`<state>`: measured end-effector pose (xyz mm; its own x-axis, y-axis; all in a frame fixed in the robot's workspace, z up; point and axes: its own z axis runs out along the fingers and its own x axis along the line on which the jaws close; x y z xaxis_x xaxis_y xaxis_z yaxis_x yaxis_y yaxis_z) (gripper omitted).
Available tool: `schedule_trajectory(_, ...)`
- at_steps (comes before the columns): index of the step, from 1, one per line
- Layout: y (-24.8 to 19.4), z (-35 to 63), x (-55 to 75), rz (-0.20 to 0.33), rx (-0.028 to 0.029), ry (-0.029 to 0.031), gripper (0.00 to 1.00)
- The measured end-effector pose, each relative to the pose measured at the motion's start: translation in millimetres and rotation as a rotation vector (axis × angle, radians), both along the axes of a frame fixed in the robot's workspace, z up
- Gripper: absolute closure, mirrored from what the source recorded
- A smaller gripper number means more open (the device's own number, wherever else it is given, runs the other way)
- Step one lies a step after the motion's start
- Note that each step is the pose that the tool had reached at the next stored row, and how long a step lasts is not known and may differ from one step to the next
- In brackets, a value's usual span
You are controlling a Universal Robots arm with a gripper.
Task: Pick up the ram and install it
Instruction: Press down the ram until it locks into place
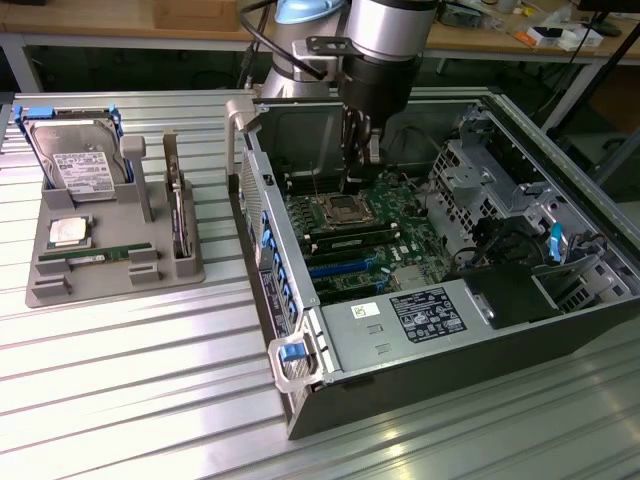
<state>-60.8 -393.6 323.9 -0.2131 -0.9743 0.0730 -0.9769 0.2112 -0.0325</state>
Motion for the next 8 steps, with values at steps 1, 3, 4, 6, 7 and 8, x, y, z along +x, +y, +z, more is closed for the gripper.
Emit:
schedule_trajectory(1,0.0,0.0,0.0,-0.05,0.0,0.0,0.89)
schedule_trajectory(3,0.0,-0.1,0.1,-0.007,0.0,0.0004,0.89)
schedule_trajectory(4,0.0,-0.1,0.1,0.012,-0.0001,0.0005,0.89)
schedule_trajectory(6,0.0,-0.3,0.1,0.069,-0.0001,0.0019,0.89)
schedule_trajectory(7,0.0,-0.3,0.1,0.085,-0.0001,0.0027,0.89)
schedule_trajectory(8,0.0,-0.4,0.1,0.085,0.0,0.0025,0.89)
